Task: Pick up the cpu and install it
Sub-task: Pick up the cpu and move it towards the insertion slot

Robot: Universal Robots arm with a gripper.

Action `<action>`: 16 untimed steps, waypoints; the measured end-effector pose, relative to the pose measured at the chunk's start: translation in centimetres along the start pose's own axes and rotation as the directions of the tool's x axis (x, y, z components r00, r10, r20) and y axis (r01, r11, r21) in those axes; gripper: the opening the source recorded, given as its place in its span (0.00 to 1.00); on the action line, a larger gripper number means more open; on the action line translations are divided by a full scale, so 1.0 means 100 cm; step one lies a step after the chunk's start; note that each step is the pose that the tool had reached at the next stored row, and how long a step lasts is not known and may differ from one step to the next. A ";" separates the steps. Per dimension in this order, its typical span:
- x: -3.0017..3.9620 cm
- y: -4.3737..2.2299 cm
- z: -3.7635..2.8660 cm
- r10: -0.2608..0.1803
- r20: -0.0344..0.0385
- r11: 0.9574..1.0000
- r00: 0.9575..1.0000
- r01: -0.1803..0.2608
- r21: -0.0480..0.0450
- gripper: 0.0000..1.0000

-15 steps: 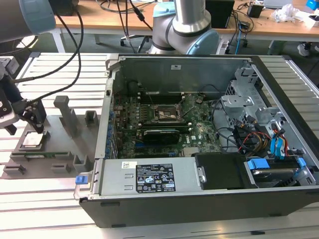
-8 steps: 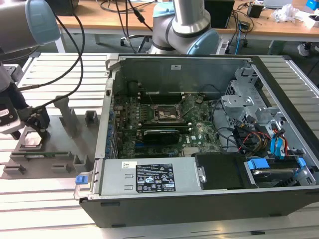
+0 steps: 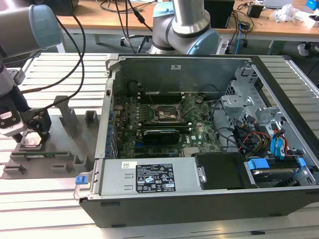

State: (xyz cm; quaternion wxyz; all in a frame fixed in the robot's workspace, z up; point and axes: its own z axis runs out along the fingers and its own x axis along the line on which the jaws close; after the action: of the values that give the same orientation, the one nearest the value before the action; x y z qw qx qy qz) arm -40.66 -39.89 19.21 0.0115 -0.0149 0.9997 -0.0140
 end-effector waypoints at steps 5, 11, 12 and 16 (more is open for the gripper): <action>0.0002 0.0001 0.0039 0.000 0.000 1.000 1.000 0.000 0.000 0.72; 0.0003 0.0001 0.0050 0.000 0.000 1.000 1.000 0.000 0.000 0.72; 0.0003 0.0001 0.0051 0.000 0.000 1.000 1.000 0.000 0.000 0.71; 0.0003 0.0001 0.0052 0.000 0.000 1.000 1.000 0.000 0.000 0.55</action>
State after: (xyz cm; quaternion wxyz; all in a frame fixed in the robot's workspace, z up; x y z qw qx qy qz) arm -40.68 -39.89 18.69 0.0115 -0.0149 0.9997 -0.0140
